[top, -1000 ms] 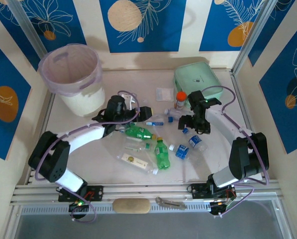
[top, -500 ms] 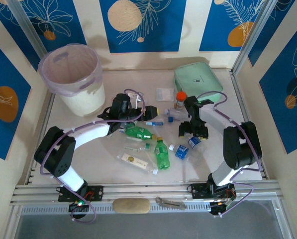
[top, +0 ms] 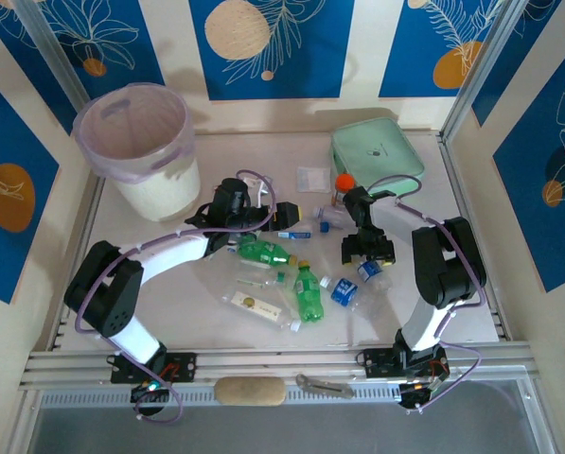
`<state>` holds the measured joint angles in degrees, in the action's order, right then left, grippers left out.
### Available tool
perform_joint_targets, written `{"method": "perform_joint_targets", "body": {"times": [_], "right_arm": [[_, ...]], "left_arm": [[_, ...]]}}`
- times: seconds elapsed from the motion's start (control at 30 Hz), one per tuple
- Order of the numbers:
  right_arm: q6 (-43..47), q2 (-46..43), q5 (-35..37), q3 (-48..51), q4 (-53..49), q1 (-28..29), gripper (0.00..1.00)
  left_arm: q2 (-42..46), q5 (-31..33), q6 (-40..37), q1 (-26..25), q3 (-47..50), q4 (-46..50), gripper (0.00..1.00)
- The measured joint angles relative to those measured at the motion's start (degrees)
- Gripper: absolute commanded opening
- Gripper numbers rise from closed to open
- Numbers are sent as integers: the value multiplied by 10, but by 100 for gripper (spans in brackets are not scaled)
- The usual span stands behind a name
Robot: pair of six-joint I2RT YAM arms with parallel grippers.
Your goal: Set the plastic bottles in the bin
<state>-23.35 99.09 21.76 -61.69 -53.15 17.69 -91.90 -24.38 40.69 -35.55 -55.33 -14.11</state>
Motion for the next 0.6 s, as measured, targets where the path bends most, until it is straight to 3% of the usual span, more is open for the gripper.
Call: {"method": "perform_joint_targets", "body": {"times": [0.33,0.6], "right_arm": [[0,5,48,-1,0,16,77],[-1,28,58,-6,4,29,63]], "left_arm": [[0,3,0,0,-1,7,100],[4,15,-2,-2,-1,30,100]]}}
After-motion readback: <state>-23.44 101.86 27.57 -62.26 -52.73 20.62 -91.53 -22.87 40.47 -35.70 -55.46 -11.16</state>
